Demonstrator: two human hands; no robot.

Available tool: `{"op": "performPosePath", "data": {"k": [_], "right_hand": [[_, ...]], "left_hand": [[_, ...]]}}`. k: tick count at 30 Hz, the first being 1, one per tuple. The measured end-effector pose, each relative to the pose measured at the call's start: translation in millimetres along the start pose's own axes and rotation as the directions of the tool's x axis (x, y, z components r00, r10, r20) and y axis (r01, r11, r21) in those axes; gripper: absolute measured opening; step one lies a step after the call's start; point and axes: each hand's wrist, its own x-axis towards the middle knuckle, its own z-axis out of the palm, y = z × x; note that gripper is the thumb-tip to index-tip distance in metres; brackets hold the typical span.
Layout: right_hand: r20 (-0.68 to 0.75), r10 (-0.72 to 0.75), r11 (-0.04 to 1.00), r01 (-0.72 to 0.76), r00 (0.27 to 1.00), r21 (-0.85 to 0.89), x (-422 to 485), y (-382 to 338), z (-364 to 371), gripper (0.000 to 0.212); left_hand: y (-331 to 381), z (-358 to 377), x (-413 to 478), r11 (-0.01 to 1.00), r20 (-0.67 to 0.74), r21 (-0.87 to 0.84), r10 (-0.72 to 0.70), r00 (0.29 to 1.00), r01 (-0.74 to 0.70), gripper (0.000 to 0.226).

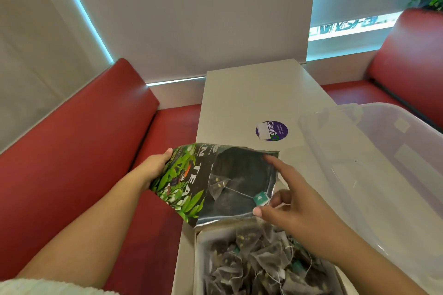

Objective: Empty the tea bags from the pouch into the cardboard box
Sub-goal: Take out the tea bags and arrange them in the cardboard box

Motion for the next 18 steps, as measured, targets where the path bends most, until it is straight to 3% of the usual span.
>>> {"op": "performPosePath", "data": {"k": [4,7,10,14,16,18], "right_hand": [[0.002,-0.004,1.0,0.004,1.0,-0.023,-18,0,-2,0.071],[-0.033,0.004,0.999,-0.002,0.999,0.046,-30,10,-1,0.049],[-0.075,-0.035,0.995,0.041,0.997,0.086,-43,15,-5,0.033],[-0.17,-0.122,0.979,0.147,0.978,0.144,-53,8,-12,0.03],[-0.148,-0.106,0.993,0.113,0.983,0.041,-56,13,-14,0.029],[-0.038,-0.063,0.973,0.053,0.997,-0.224,-56,22,-14,0.026]], "left_hand": [[0,-16,-8,0.991,-0.087,0.102,0.096,0.992,-0.087,0.062],[-2,-24,-13,0.976,-0.133,0.172,0.161,0.978,-0.138,0.061],[-9,-33,-19,0.976,-0.16,0.169,0.164,0.974,-0.137,0.062],[-31,-51,-17,0.989,-0.18,0.118,0.112,0.977,-0.092,0.067],[-36,-54,-24,0.993,-0.193,0.099,0.09,0.977,-0.072,0.065],[-38,-55,-30,0.995,-0.2,0.083,0.076,0.977,-0.061,0.061]]}}
